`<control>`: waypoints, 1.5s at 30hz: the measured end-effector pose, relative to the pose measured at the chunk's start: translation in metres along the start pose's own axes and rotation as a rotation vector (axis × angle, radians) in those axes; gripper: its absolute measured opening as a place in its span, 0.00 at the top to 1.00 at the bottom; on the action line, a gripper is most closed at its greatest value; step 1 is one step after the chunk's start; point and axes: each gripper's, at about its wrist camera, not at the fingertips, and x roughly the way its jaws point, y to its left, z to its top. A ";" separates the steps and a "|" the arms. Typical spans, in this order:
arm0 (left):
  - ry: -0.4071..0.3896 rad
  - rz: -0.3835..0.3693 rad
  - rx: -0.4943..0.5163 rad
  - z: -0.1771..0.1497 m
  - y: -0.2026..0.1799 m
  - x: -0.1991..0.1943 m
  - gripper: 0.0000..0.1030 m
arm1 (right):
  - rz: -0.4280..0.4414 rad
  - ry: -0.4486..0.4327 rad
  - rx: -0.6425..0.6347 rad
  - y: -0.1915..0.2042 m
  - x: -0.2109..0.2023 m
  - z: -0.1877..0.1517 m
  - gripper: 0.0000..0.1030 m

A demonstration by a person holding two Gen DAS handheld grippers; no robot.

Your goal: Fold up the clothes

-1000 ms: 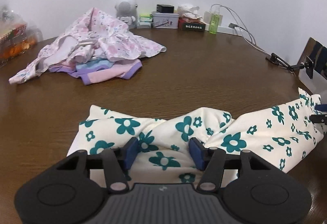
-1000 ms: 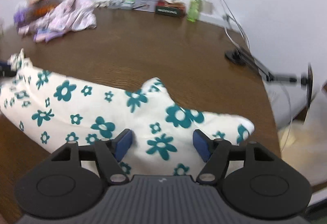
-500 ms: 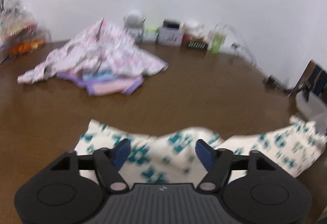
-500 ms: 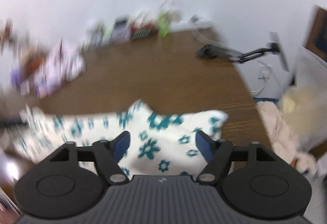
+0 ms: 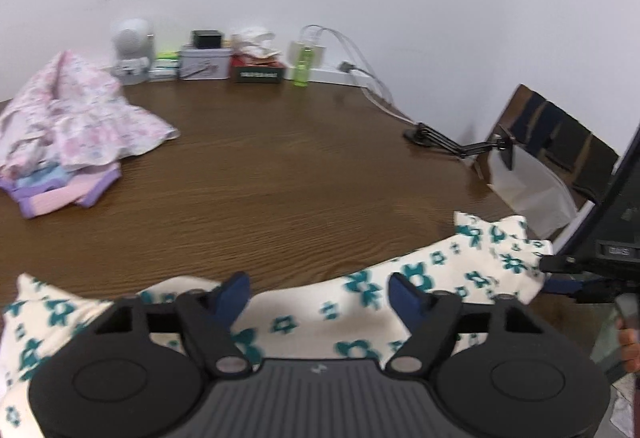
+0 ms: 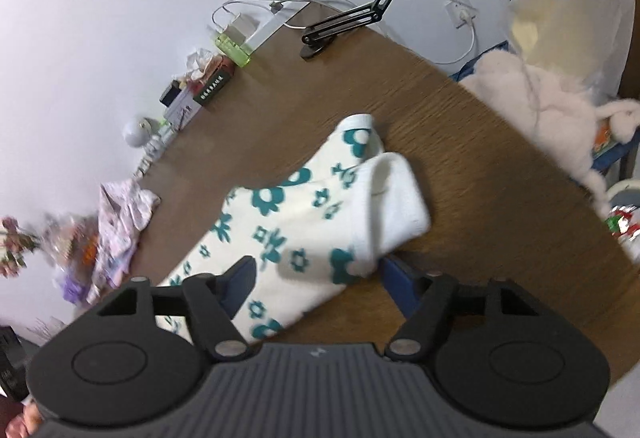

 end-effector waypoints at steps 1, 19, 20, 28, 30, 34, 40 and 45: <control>0.006 -0.003 0.010 0.000 -0.003 0.004 0.36 | -0.002 -0.024 0.015 0.001 0.001 -0.002 0.35; 0.003 0.094 -0.038 -0.038 0.054 -0.025 0.43 | 0.045 -0.188 0.358 -0.027 0.025 -0.017 0.91; 0.003 0.096 -0.041 -0.039 0.057 -0.027 0.43 | 0.054 -0.187 0.376 -0.029 0.026 -0.017 0.92; 0.001 0.155 -0.014 -0.047 0.074 -0.043 0.43 | -0.008 -0.227 0.115 0.018 0.007 -0.008 0.94; 0.012 0.170 -0.011 -0.051 0.079 -0.042 0.43 | -0.054 -0.236 0.005 0.037 0.003 -0.008 0.94; 0.014 0.168 -0.022 -0.057 0.089 -0.043 0.43 | -0.126 -0.243 -0.211 0.074 -0.001 -0.010 0.94; 0.013 0.149 -0.016 -0.059 0.093 -0.042 0.43 | -0.195 -0.262 -0.632 0.152 -0.003 -0.030 0.94; 0.004 0.145 -0.014 -0.061 0.093 -0.042 0.43 | -0.159 -0.138 -1.028 0.216 0.010 -0.070 0.95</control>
